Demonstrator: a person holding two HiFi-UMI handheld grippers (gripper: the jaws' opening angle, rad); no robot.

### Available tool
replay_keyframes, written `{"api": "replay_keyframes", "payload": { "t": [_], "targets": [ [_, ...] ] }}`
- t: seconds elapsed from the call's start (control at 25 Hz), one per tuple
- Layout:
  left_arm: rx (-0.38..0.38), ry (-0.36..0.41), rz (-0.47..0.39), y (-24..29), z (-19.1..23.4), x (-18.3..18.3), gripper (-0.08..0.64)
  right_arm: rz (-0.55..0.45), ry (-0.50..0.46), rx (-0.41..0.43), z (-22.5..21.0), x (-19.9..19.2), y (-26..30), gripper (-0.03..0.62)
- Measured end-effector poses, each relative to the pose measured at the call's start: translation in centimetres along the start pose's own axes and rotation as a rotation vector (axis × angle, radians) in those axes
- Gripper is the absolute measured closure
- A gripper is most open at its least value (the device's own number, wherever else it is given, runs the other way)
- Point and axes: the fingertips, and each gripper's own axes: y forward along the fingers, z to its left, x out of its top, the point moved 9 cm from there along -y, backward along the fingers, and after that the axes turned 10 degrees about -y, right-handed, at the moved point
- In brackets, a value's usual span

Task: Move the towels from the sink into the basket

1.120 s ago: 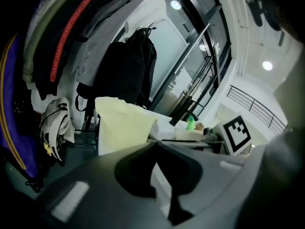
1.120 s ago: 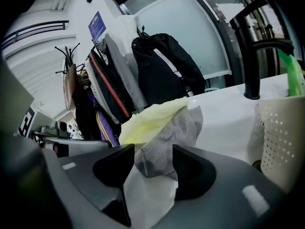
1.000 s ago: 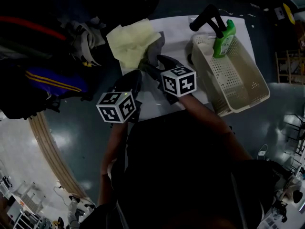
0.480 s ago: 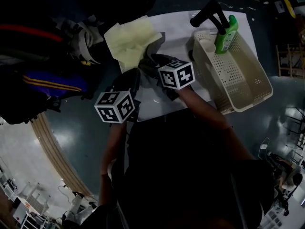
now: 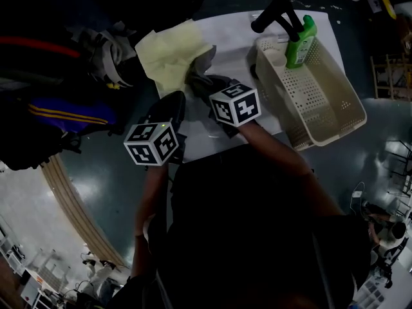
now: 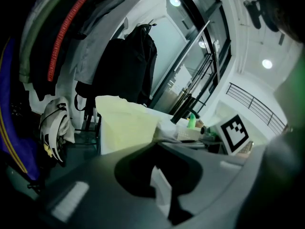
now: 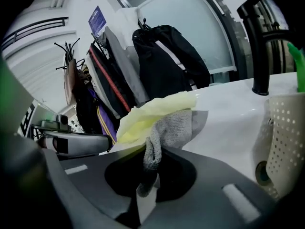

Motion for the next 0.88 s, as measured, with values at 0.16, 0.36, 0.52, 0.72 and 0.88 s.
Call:
{"api": "replay_keyframes", "payload": {
  "t": [0.16, 0.36, 0.52, 0.72, 0.88],
  "targets": [
    [0.000, 0.000, -0.004, 0.0, -0.6, -0.3, 0.552, 0.001, -0.008, -0.020, 0.3, 0.1, -1.3, 0.572],
    [-0.002, 0.005, -0.011, -0.2, -1.6, -0.7, 0.552, 0.007, -0.040, -0.035, 1.1, 0.4, -2.7, 0.574],
    [0.003, 0.003, -0.026, -0.4, -2.4, -1.0, 0.552, -0.025, -0.089, -0.046, 1.7, 1.0, -4.5, 0.574],
    [-0.005, 0.006, -0.045, -0.6, -4.0, -1.4, 0.552, -0.059, -0.102, -0.029, 2.1, 1.6, -6.6, 0.575],
    [-0.027, 0.015, -0.065, -0.6, -5.8, -1.4, 0.552, -0.079, -0.120, -0.030, 2.3, 1.9, -8.3, 0.575]
  ]
}}
